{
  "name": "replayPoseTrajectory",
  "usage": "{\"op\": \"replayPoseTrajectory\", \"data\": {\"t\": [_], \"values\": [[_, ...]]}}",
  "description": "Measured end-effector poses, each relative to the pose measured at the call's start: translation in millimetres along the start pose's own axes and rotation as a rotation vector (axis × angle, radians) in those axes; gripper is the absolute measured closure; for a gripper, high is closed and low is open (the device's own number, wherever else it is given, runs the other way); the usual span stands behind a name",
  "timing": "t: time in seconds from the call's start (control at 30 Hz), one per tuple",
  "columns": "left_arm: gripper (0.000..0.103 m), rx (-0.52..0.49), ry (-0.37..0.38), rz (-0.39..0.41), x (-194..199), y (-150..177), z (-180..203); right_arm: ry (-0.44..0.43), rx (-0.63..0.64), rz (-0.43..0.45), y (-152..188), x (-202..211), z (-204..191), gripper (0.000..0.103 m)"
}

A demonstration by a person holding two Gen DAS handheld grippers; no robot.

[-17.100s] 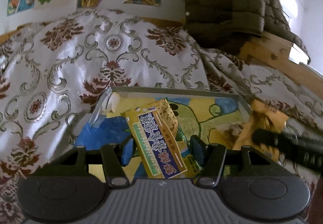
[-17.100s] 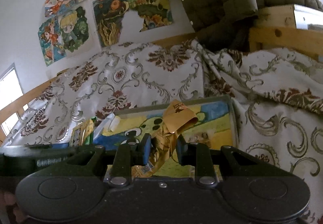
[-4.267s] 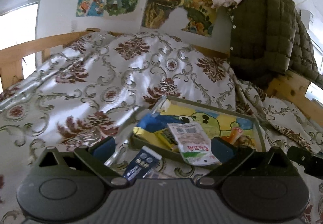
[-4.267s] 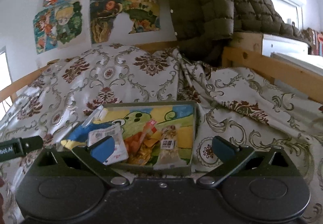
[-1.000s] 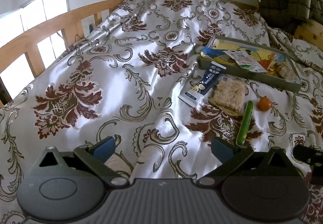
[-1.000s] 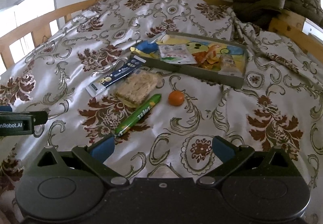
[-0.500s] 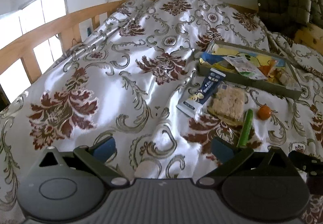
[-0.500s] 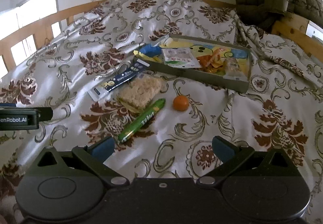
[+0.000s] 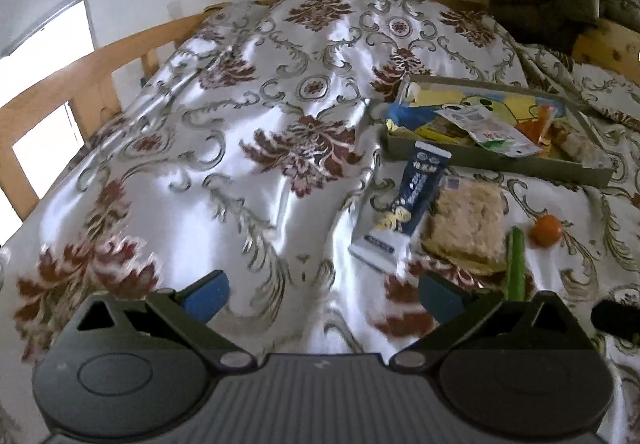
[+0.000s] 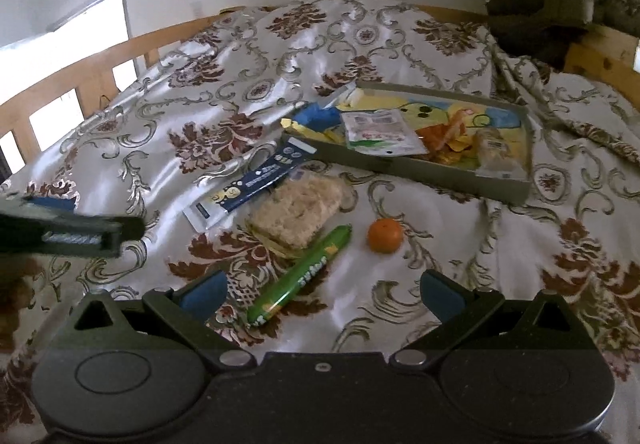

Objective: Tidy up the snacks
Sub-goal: 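Lower the left tool onto the blue stick packet while the right tool approaches the green stick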

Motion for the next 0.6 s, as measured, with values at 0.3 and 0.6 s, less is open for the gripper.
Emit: {"op": "replayPoseTrajectory", "data": {"t": [0.3,0.6], "values": [[0.000,-0.210,0.078,0.093,-52.1,-27.6,8.8,-0.007,0.054,-0.002,-5.0,-37.3,-8.1,0.009],[0.000,-0.456,0.208,0.132,-98.0,-55.5,32.4,-0.021,0.046,-0.050,-5.1,-65.1,-9.6,0.016]]}}
Point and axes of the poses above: each gripper's, at about its wrist camera, not at the fingertips, and x roughly against the way its jaws point, z to its right, y to its underside, the point moved 2 cm from there along -x, roughly the way its jaws point, and after that the axes turned 15 degrees about -x, right-handed, at the moved point
